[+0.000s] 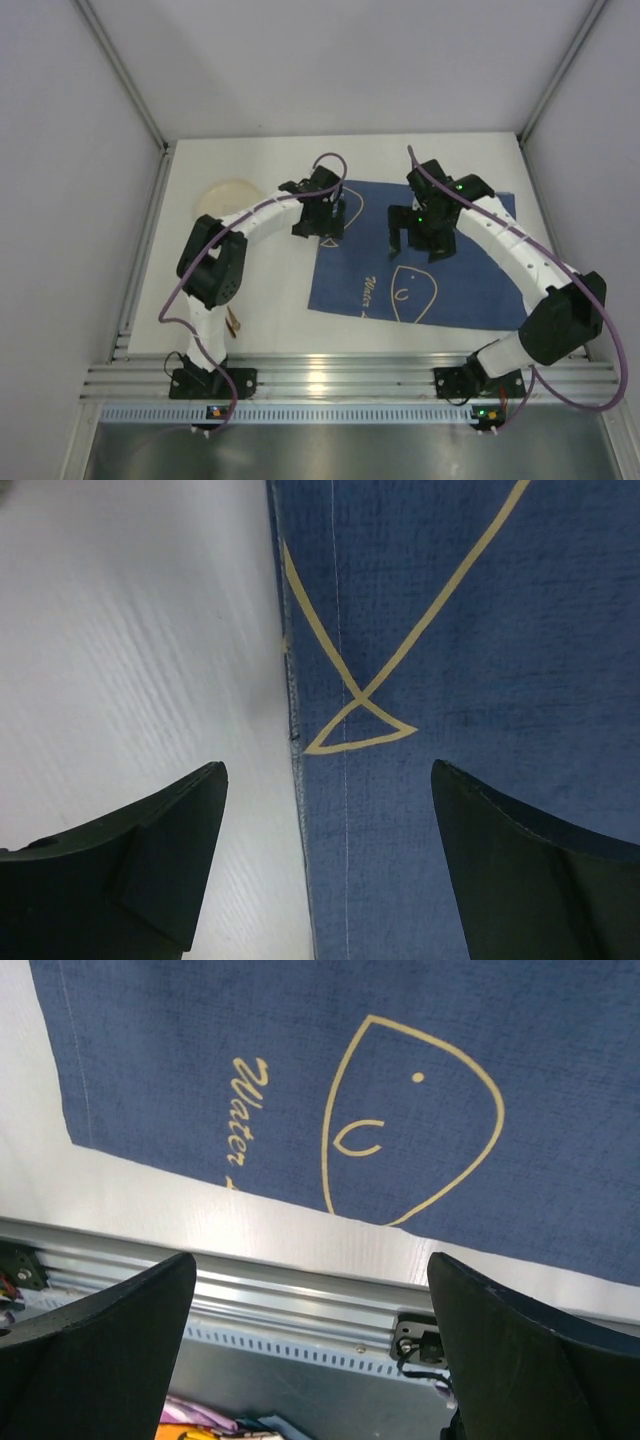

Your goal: Set the dinner table for one person

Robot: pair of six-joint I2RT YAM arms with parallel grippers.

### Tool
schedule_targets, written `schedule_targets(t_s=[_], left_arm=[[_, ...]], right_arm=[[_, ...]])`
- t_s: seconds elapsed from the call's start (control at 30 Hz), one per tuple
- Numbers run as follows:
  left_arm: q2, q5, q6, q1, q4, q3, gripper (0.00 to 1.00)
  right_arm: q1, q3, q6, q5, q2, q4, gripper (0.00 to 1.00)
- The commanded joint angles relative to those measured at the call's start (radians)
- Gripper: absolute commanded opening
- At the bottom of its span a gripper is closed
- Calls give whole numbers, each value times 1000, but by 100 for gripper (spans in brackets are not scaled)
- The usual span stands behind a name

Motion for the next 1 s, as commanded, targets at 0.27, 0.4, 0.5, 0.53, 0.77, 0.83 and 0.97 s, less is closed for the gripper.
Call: schedule_targets(t_s=[0.27,0.4,0.5,0.53,0.77,0.83,0.97], left_arm=[[217,-22,-83,-30,-109,133,82],[241,12,-91,-36,-95,109,51],[240,13,-94,-38,-87,61,31],[232,9,-96,-38,-86,30,25],[90,-14,-135,-38,-80,-181,0],[10,-5,-157,-38,-75,-284,0],[-110,-21,-195,-38,-64,-437,0]], right_arm=[[-145,-99,-69,-27,-157,-14,100],[-162,-116,-84,-28,-166,-14,100],[-182,-116,-101,-35,-162,-12,100],[-190,-116,-105,-36,-160,-12,100],[-200,-97,-124,-47,-133,-5,100],[-203,-94,-125,-44,-131,-6,100],[-203,-112,-124,-50,-131,2,100]])
